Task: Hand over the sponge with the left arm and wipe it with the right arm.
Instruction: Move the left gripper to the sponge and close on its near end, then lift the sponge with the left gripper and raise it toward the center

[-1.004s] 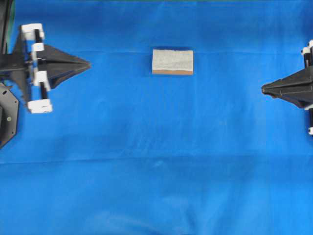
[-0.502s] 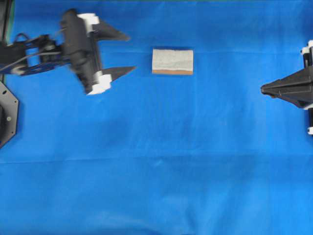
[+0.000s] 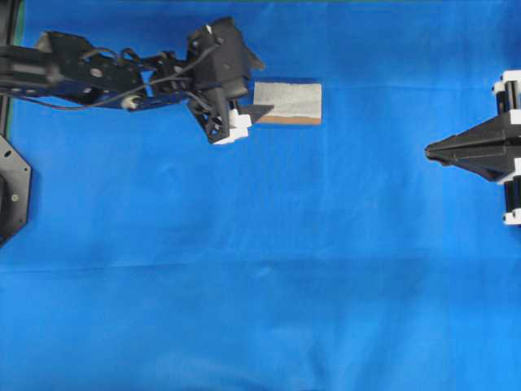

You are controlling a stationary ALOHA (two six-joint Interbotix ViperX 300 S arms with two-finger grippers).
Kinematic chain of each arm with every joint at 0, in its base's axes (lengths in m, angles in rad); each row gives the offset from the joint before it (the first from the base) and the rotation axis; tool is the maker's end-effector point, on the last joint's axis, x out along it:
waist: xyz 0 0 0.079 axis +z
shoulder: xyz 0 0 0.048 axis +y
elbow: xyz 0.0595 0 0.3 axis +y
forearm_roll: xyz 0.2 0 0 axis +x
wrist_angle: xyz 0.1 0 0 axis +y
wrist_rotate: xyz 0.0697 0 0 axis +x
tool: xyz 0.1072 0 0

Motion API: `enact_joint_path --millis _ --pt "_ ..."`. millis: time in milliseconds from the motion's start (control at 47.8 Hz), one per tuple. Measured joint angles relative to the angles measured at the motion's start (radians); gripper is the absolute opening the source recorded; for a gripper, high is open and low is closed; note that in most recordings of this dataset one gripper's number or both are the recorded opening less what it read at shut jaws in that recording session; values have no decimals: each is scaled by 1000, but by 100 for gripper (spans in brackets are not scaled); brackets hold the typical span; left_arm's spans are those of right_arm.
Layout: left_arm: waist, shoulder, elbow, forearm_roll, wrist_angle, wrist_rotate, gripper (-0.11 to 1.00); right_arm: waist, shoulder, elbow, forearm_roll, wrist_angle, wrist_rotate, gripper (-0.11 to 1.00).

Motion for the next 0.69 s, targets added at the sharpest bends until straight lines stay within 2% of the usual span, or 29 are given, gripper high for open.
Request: enact_joint_path --millis 314,690 --pt "20 133 -54 0 2 0 94 -11 3 0 2 0 2 2" --pt "29 175 -67 2 0 0 94 -20 15 0 0 0 3 2"
